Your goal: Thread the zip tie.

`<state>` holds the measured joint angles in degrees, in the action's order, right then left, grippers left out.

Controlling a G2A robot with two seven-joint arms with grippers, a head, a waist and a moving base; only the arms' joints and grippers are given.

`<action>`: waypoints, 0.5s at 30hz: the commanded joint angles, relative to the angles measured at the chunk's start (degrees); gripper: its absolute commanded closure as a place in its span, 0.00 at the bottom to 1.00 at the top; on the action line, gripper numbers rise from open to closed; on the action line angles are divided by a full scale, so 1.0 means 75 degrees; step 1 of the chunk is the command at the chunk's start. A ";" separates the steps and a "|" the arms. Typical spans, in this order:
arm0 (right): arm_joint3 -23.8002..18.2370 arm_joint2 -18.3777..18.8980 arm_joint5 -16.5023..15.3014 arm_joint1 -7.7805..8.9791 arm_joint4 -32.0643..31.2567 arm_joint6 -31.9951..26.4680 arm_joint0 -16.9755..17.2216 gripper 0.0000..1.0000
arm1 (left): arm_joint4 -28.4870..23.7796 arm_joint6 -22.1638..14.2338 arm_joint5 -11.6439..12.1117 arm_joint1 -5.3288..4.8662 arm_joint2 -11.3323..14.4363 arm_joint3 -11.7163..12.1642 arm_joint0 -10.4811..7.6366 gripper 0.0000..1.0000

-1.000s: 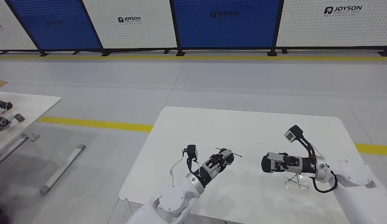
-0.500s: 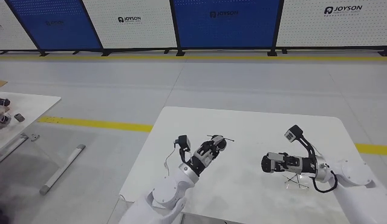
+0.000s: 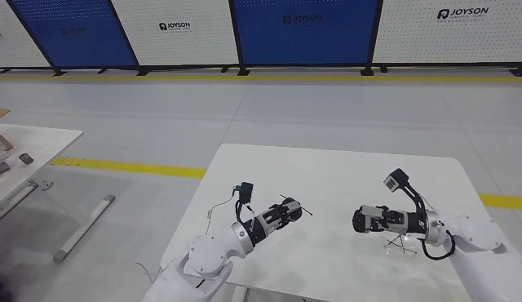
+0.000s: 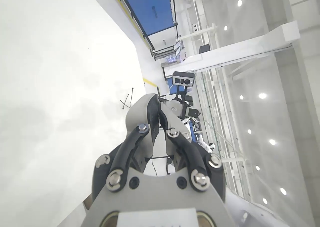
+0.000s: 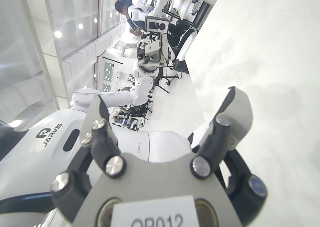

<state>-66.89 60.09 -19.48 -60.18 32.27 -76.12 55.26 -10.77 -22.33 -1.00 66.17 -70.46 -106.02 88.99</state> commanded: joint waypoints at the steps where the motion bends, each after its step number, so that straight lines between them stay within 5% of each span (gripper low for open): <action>1: 0.0000 0.0000 0.0000 0.0000 0.0000 0.0000 0.0000 0.00 | 0.0002 -0.0001 0.0000 0.0000 0.0000 0.0000 0.0000 1.00; 7: 0.0000 0.0000 0.0000 0.0000 0.0000 0.0000 0.0000 0.00 | -0.0288 0.0075 0.0039 0.0007 -0.0074 0.0093 0.0008 1.00; 15: 0.0000 0.0000 0.0000 0.0000 0.0000 0.0000 0.0000 0.00 | -0.0490 -0.0346 0.0151 -0.0152 -0.1112 0.0517 0.0248 1.00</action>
<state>-66.89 60.09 -19.48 -60.18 32.27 -76.12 55.26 -15.22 -23.87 0.53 65.22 -78.12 -102.35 90.58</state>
